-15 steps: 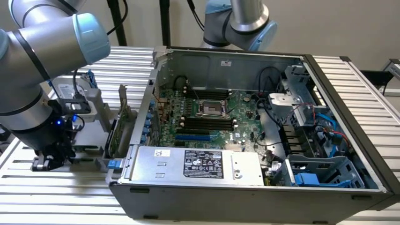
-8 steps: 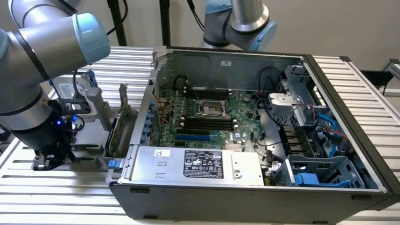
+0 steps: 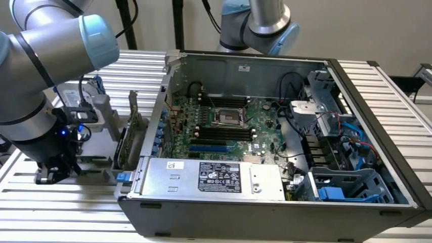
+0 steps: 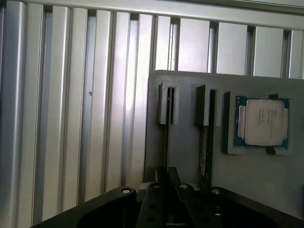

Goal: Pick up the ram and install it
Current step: 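Pick up the ram and move it above insertion slot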

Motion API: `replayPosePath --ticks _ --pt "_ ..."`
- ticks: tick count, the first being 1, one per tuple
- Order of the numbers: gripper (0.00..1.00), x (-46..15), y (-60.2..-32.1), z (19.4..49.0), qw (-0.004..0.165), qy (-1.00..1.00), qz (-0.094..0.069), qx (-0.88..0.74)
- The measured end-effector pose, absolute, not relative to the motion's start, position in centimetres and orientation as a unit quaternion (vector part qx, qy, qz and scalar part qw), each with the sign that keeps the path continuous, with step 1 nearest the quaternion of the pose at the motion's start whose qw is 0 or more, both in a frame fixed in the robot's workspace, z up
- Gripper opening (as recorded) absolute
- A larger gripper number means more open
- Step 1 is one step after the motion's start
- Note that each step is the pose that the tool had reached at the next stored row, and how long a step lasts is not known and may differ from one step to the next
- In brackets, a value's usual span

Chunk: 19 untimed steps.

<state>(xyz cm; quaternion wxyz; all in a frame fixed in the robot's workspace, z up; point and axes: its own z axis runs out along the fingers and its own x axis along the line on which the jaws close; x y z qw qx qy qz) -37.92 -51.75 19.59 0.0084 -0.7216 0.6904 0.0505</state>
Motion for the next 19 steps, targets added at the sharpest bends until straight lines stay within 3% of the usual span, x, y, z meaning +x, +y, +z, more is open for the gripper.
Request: replayPosePath --ticks 11,19 --pt "0.14 -37.9 -51.7 19.8 0.001 0.696 0.054 -0.716" --pt "0.14 -37.9 -51.7 21.6 0.001 0.696 0.054 -0.716"
